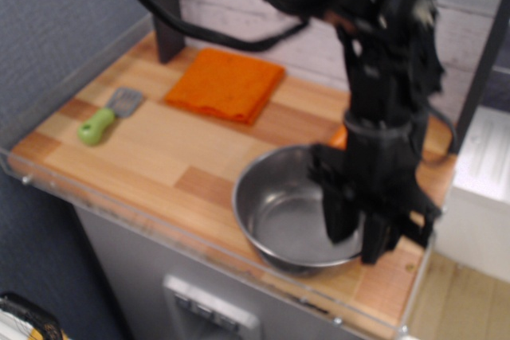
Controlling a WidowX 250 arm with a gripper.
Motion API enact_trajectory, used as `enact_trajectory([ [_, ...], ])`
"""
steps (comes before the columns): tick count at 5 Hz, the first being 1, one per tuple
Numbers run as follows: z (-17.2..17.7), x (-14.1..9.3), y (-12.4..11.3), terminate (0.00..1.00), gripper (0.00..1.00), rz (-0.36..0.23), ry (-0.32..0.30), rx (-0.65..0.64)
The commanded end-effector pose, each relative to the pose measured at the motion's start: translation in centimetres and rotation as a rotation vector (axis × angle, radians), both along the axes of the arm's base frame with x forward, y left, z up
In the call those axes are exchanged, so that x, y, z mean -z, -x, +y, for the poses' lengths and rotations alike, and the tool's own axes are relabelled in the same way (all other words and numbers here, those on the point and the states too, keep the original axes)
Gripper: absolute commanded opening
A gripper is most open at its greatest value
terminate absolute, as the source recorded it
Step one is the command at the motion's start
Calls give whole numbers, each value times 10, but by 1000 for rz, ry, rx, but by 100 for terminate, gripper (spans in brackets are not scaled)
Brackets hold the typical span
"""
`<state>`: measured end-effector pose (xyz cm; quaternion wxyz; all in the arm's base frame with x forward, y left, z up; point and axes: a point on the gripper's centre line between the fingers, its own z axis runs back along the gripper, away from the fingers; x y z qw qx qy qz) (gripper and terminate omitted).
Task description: Place the pot on the bottom right hand corner of the table.
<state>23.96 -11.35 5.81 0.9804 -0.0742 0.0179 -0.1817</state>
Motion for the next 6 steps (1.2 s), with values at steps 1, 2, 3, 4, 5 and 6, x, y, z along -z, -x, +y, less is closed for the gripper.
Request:
enact_trajectory([
  [1,35,-110,4,0,100,-154,63,-150],
  [2,65,-139,3,0,100,-260,-4,-241],
  [3,91,-148,-1,0,100,-370,-129,-303],
  [4,113,-138,-10,0,100,-374,-159,-352],
  [5,126,-133,-15,0,100,-380,-152,-368],
  [6,136,-132,-16,0,100,-317,-121,-379],
])
